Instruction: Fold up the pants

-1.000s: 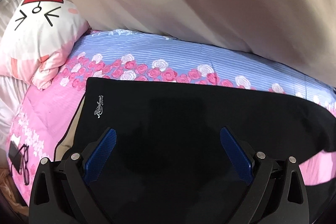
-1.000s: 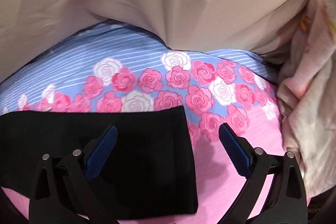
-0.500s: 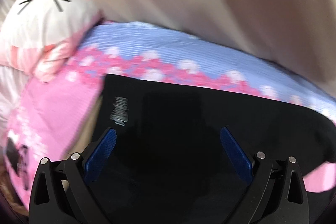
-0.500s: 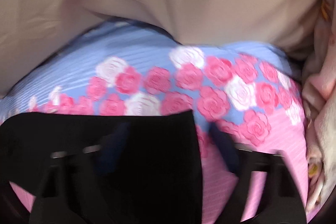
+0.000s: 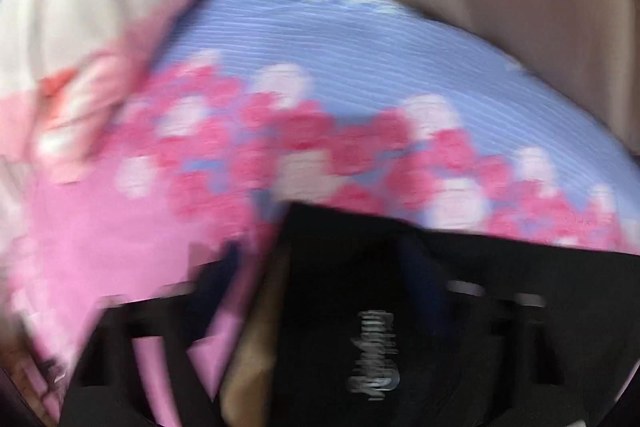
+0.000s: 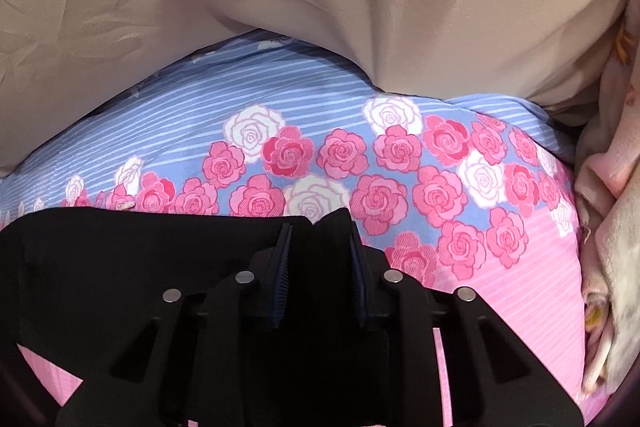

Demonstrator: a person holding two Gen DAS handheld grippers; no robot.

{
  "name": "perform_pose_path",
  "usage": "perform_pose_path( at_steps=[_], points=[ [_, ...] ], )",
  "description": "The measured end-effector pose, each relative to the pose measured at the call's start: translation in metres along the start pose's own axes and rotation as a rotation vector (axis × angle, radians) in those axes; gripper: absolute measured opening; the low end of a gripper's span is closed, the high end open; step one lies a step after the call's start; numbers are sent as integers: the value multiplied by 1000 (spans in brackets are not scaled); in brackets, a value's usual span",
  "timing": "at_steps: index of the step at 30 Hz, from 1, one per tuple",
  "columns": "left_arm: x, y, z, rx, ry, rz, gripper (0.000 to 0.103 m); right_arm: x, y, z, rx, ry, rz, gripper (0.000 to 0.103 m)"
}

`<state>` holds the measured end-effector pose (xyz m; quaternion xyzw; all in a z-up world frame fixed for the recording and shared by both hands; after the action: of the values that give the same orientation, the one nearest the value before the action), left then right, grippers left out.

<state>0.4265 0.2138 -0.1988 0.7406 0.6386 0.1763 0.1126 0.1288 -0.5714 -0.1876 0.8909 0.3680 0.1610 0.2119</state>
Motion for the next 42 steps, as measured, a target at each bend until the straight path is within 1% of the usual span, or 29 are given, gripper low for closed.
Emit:
perform_pose_path(
  at_steps=[1,2,3,6,9,11,13,15,16,18,20,21,23,24,25,27,28,29,30,31,33,34,35,36,37,39,40,41,42],
  points=[
    [-1,2,-4,-8,-12,5,38,4,-4,-5,-3,2,9,24],
    [-1,3,-7,-10,-22,13,21,8,-8,-11,-7,5,9,20],
    [-2,2,-14,-21,-59,18,21,10,-10,-16,-16,6,7,18],
    [2,-1,-48,-104,-93,30,21,18,-12,-46,-62,41,14,15],
    [8,-10,-104,-194,-168,21,21,22,-8,-89,-109,90,-1,15],
    [14,-23,-152,-263,-225,22,21,22,-5,-131,-158,143,-32,15],
    [17,-45,-201,-329,-269,39,21,20,-6,-184,-232,220,-72,15],
    [19,-64,-232,-350,-281,60,21,18,-15,-229,-278,275,-123,15],
    [19,-84,-251,-356,-272,83,21,12,-24,-254,-294,297,-158,15],
    [20,-116,-269,-332,-236,129,21,3,-44,-284,-287,305,-208,15],
    [22,-163,-273,-243,-155,192,22,-16,-71,-297,-240,264,-256,15],
    [21,-179,-269,-208,-134,204,22,-29,-87,-297,-204,246,-265,15],
    [24,-219,-250,-101,-64,254,23,-57,-121,-285,-115,191,-281,15],
    [23,-235,-240,-63,-49,261,23,-66,-131,-277,-77,171,-287,15],
    [20,-255,-224,-8,-24,281,23,-78,-151,-265,-31,138,-290,15],
    [18,-281,-193,56,17,285,23,-99,-183,-241,57,90,-276,16],
    [12,-295,-173,94,47,290,24,-111,-200,-225,99,47,-267,18],
    [12,-303,-165,112,57,294,25,-121,-213,-214,144,27,-254,22],
    [9,-312,-157,128,70,303,26,-128,-221,-210,173,11,-243,22],
    [8,-320,-154,137,106,306,27,-138,-231,-206,182,-11,-230,27],
    [12,-329,-163,129,127,276,28,-153,-241,-211,196,13,-172,40],
    [18,-328,-170,127,136,253,33,-161,-243,-222,182,27,-130,52],
    [25,-329,-177,123,157,226,45,-165,-245,-233,159,35,-107,57],
    [32,-332,-187,114,185,196,49,-173,-246,-242,133,42,-81,58],
    [44,-333,-199,100,226,157,50,-184,-244,-253,107,53,-23,58],
    [57,-331,-217,76,259,101,50,-200,-236,-267,67,80,85,58],
    [58,-323,-231,44,278,74,50,-205,-230,-273,30,113,141,61],
    [50,-317,-241,11,281,74,50,-205,-219,-274,8,146,169,70],
    [41,-310,-251,-26,283,81,50,-202,-208,-273,-4,168,187,74]
  ],
)
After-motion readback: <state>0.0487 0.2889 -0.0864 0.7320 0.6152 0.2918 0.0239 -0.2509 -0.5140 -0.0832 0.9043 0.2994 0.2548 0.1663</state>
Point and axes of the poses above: each gripper's, at about its wrist camera, not at the fingertips, and z roughly the way its jaws point, x to its left, y to its top, the point moved 3 cm from there along z, roughly the way its jaws point, and after that the axes turned 14 degrees about z, right-handed, at the moved point
